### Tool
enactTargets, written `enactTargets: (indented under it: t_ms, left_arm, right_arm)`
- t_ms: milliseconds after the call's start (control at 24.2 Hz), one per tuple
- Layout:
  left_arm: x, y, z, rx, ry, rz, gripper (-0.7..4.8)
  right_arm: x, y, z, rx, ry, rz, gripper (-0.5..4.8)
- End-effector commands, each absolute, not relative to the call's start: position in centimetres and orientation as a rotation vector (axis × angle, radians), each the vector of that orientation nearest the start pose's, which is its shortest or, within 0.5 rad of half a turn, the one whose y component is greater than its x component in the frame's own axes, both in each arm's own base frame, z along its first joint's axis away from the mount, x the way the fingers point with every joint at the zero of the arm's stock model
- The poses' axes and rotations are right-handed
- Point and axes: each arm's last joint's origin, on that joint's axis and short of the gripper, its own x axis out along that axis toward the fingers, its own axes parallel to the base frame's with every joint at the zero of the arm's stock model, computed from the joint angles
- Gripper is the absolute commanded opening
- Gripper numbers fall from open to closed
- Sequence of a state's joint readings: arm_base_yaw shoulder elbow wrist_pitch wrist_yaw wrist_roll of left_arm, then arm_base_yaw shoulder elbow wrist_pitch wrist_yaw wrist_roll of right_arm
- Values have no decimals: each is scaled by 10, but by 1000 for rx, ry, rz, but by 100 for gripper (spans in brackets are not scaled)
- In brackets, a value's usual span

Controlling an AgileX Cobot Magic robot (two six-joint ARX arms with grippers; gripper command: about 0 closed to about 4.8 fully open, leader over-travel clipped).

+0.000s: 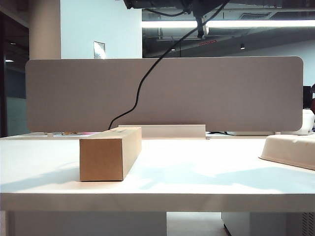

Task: Pick up the charging cable and the phone, plug the charging cable into the charging port on the phone, and finally place them back on the table.

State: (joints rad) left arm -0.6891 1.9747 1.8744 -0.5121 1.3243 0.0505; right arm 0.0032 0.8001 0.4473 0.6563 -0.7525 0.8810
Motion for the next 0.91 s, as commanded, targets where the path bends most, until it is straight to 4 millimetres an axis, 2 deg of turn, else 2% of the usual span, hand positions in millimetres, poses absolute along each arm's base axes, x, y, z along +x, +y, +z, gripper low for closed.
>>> enactTargets:
  t_ms: [41, 124, 165, 247, 454, 536, 577, 701, 825, 866, 907]
  left_arm:
    - [314, -299, 356, -168, 517, -2021, -5]
    - [315, -298, 356, -170, 521, -2019, 9]
    - [316, -297, 355, -177, 539, -2008, 62]
    - [318, -293, 351, -181, 588, -1956, 123]
    - [318, -285, 343, -184, 678, -1897, 138]
    - [319, -281, 339, -169, 710, -1857, 224]
    - [319, -278, 337, -154, 721, -1841, 248]
    - [322, -270, 329, -54, 771, -1694, 247]
    - [332, -251, 318, 86, 898, -1401, 233]
    - [334, -246, 316, 115, 921, -1336, 216]
    - [338, -237, 316, 147, 950, -1251, 150]
  right_arm:
    - [174, 23, 281, 719, 149, 843, -5]
    - [174, 23, 282, 716, 141, 845, -5]
    - [174, 22, 282, 719, 130, 828, -5]
    - [175, 21, 283, 724, 114, 805, -5]
    - [176, 20, 283, 708, 79, 757, -5]
    - [176, 19, 283, 715, 65, 728, -5]
    - [176, 19, 284, 716, 61, 723, -5]
    - [177, 18, 283, 721, 60, 705, -5]
    - [179, 17, 275, 761, 114, 616, -5]
    - [180, 16, 272, 777, 140, 577, -5]
    - [182, 14, 265, 803, 182, 492, -5]
